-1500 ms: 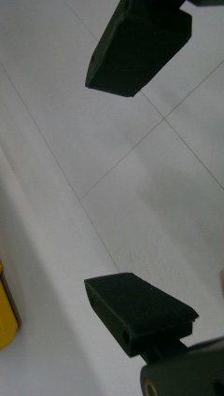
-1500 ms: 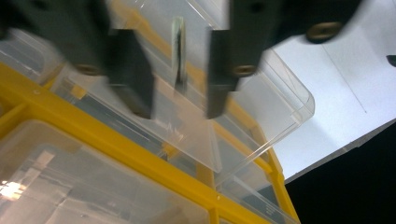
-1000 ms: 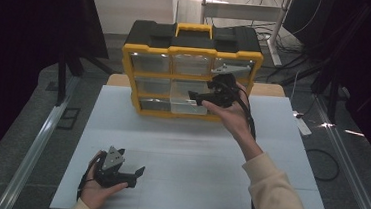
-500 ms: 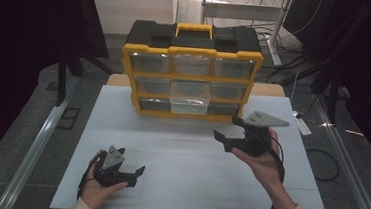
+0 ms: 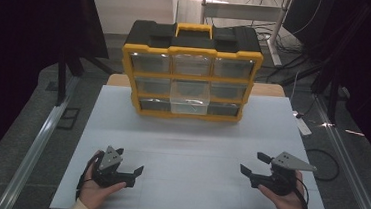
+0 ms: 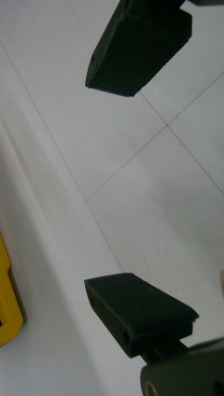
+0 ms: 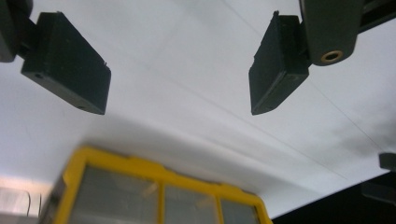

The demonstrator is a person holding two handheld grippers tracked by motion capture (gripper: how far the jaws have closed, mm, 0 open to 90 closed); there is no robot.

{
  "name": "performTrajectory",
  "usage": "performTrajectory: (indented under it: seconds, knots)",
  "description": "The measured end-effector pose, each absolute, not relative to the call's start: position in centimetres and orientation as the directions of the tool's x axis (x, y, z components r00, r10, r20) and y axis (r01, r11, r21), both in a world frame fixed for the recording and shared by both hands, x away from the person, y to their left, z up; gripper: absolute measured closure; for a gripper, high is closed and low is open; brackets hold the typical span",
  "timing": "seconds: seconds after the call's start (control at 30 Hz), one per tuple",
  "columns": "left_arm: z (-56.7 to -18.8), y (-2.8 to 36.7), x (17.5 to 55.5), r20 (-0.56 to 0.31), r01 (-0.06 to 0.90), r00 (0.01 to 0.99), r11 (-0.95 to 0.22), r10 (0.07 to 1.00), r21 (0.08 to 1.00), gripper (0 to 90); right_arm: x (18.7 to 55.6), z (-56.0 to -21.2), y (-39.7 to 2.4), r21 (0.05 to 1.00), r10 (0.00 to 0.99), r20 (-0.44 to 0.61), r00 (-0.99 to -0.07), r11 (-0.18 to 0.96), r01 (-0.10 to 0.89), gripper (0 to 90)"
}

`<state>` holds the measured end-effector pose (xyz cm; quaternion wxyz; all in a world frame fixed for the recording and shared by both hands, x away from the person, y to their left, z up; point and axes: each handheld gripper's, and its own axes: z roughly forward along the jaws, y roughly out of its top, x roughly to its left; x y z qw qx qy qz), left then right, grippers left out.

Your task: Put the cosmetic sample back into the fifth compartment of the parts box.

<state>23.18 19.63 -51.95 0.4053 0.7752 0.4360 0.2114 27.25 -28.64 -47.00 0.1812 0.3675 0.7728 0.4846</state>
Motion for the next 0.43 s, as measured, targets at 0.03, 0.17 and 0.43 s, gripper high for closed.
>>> performTrajectory:
  seconds: [0.03,0.17,0.43]
  knots:
    - [-52.0,19.6,23.3,-0.030,0.506,0.530,-0.288,0.847,0.813,6.6,27.2,-47.3,-28.8,0.881,0.746,0.081,-0.661,0.257,0.398,21.3]
    - [-52.0,19.7,23.3,-0.037,0.506,0.531,-0.283,0.846,0.815,6.6,27.4,-48.3,-29.4,0.873,0.746,0.083,-0.661,0.266,0.409,21.0]
    - [-51.8,19.5,23.5,-0.041,0.501,0.541,-0.282,0.840,0.818,6.6,26.9,-48.6,-29.7,0.879,0.750,0.052,-0.660,0.279,0.387,20.6]
